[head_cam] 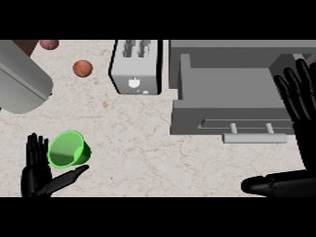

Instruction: Pick up the cup, place it into the drawer and close the drawer

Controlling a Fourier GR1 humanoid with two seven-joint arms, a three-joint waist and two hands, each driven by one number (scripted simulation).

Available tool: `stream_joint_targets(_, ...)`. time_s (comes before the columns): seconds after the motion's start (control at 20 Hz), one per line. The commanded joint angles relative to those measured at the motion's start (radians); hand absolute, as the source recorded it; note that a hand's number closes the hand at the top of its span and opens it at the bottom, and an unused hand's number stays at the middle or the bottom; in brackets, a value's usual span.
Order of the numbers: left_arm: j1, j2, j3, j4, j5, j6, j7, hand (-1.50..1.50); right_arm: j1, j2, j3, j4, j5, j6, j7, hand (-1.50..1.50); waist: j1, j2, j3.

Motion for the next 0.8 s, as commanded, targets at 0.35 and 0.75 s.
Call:
stream_joint_targets(0.35, -0.136, 0.026, 0.035, 0.262, 0.044, -0.065, -0.148, -1.5, 0.013, 0.002, -0.019, 0.015, 0.001, 0.005, -0.036, -1.5, -0.002, 0.0, 0.0)
stream_joint_targets(0.75, -0.194, 0.034, 0.029, 0.319, 0.085, -0.109, -0.143, -1.5, -0.005, -0.001, -0.005, -0.032, -0.018, -0.004, 0.049, -1.5, -0.001, 0.0, 0.0)
